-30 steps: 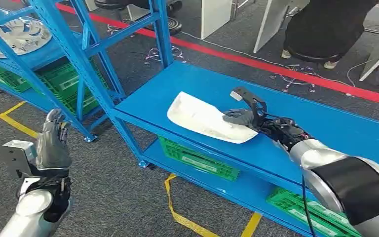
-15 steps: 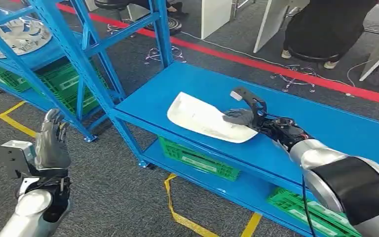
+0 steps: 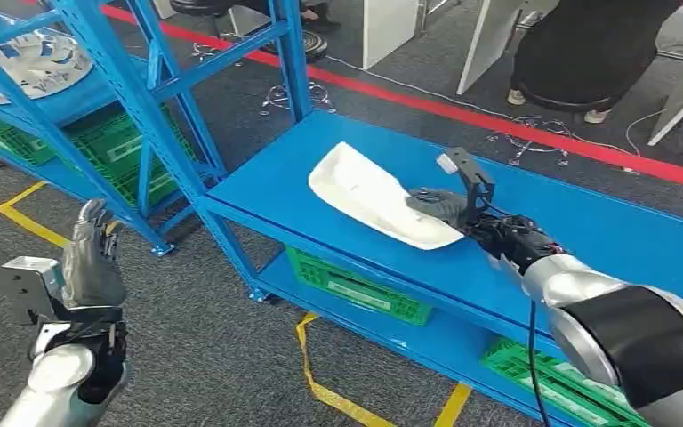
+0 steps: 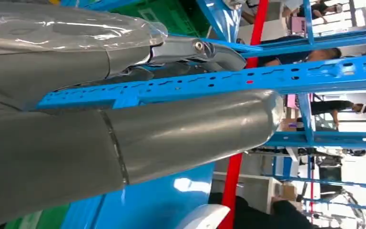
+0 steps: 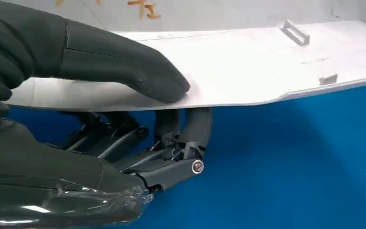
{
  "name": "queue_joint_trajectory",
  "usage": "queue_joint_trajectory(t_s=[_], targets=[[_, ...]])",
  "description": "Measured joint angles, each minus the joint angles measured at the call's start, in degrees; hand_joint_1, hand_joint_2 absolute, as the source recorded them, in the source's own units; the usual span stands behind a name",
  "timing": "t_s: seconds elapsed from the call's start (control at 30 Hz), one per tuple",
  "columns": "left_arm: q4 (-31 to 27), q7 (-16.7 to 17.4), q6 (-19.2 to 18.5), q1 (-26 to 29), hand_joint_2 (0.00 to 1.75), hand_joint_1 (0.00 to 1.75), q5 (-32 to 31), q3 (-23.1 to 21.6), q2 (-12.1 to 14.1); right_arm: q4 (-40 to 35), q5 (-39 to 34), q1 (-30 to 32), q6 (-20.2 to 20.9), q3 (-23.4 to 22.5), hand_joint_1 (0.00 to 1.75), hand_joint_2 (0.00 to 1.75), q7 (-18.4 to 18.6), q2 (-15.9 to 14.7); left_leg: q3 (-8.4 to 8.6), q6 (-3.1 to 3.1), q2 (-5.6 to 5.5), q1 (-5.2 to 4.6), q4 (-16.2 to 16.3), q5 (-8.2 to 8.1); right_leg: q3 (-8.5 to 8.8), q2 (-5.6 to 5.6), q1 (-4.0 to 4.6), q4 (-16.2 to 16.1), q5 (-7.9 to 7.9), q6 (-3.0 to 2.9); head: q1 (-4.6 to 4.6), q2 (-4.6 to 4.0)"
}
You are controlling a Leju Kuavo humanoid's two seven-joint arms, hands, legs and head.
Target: Take the parts from the cabinet and place them on the table.
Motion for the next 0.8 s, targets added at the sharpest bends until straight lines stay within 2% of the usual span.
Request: queue_joint_trajectory(t_s=[0.23,0.6,0.73,0.8], targets=[[-0.2,0.0,0.0,0.0,0.0,0.0,0.0,0.0,0.2,0.0,-0.4,0.3,0.7,-0.9,1.75,1.75,-0.5,0.1,-0.07,0.0,0.0,0.0,0.0,0.0,-0.07,0.0,0.0,0.0,0.0,0.0,0.0,0.0],[-0.8,-0.2,-1.2,0.4,0.0,0.0,-1.0,0.4,0.6,-2.2,-10.3,1.4,12.3,-3.1,1.75,1.75,-4.9,1.9,-0.09,0.0,0.0,0.0,0.0,0.0,-0.08,0.0,0.01,0.0,0.0,0.0,-0.02,0.0],[-1.0,-0.2,-2.1,0.7,0.0,0.0,-1.6,0.9,0.7,-4.3,-13.5,2.6,15.5,-3.1,1.75,1.75,-5.3,3.1,-0.1,0.0,-0.01,0.0,0.0,0.0,-0.09,-0.01,0.02,0.0,-0.01,0.0,-0.02,0.0],[-1.0,-0.2,-2.2,0.7,0.0,0.0,-1.7,1.0,0.7,-5.3,-13.8,3.0,15.8,-3.1,1.75,1.75,-5.3,3.7,-0.09,0.0,-0.01,0.01,0.0,0.0,-0.09,-0.01,0.02,0.0,-0.01,0.0,-0.04,0.0]])
